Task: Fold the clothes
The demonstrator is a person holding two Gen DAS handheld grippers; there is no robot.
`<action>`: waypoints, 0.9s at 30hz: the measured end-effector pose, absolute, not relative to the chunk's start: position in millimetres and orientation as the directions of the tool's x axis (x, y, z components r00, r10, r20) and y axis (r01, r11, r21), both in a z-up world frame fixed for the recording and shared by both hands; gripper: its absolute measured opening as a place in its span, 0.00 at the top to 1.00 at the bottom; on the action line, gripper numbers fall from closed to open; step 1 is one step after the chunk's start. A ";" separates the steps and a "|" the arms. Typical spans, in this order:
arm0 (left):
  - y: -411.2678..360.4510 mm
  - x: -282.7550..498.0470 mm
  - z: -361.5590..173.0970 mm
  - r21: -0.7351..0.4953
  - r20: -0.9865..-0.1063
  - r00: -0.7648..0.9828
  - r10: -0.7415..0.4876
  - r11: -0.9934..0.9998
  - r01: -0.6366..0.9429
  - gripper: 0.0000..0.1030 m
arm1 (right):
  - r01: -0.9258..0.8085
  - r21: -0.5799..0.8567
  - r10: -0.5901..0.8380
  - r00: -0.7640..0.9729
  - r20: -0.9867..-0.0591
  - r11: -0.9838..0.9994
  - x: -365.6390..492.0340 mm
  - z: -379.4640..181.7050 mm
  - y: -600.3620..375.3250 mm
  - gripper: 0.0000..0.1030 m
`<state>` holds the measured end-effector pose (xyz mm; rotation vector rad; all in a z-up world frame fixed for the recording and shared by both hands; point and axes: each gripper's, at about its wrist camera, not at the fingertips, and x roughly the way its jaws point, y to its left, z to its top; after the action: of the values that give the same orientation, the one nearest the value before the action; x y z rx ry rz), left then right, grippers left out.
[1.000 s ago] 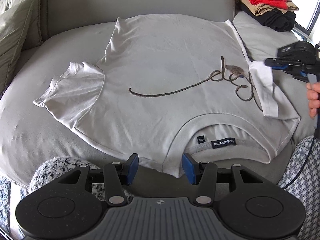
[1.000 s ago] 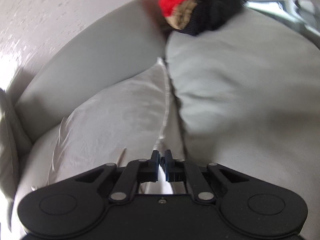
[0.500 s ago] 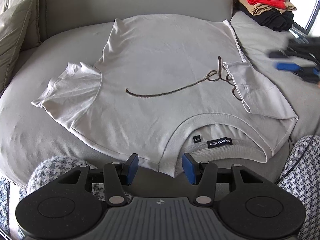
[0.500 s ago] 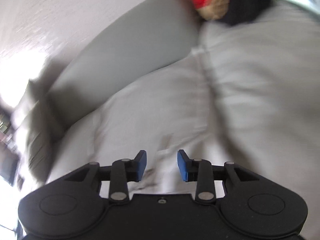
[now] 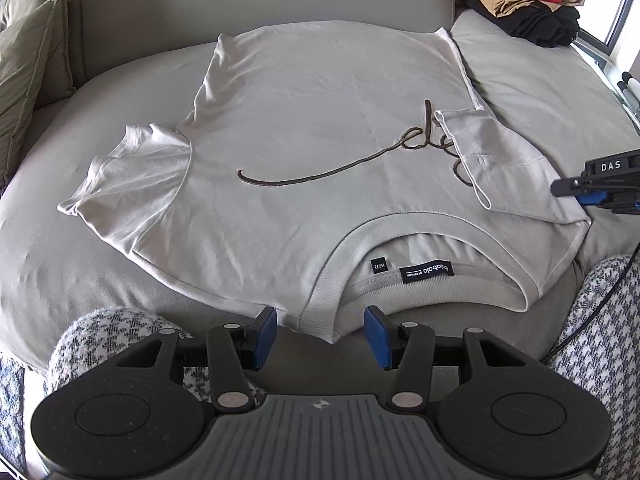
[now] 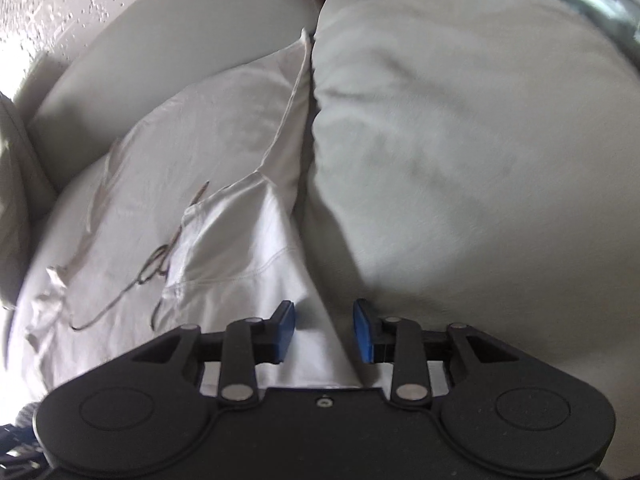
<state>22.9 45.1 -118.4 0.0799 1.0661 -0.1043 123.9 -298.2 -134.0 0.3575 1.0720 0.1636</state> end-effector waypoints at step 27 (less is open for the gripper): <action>72.8 42.2 -127.0 0.021 -0.863 0.505 -0.019 0.997 0.074 0.52 | 0.222 0.430 0.230 0.590 -0.774 0.875 194.8 -158.9 -268.5 1.00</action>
<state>42.2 72.8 -127.0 0.0580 1.0398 -0.0567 194.8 -268.5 -158.9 0.5251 0.9511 0.0051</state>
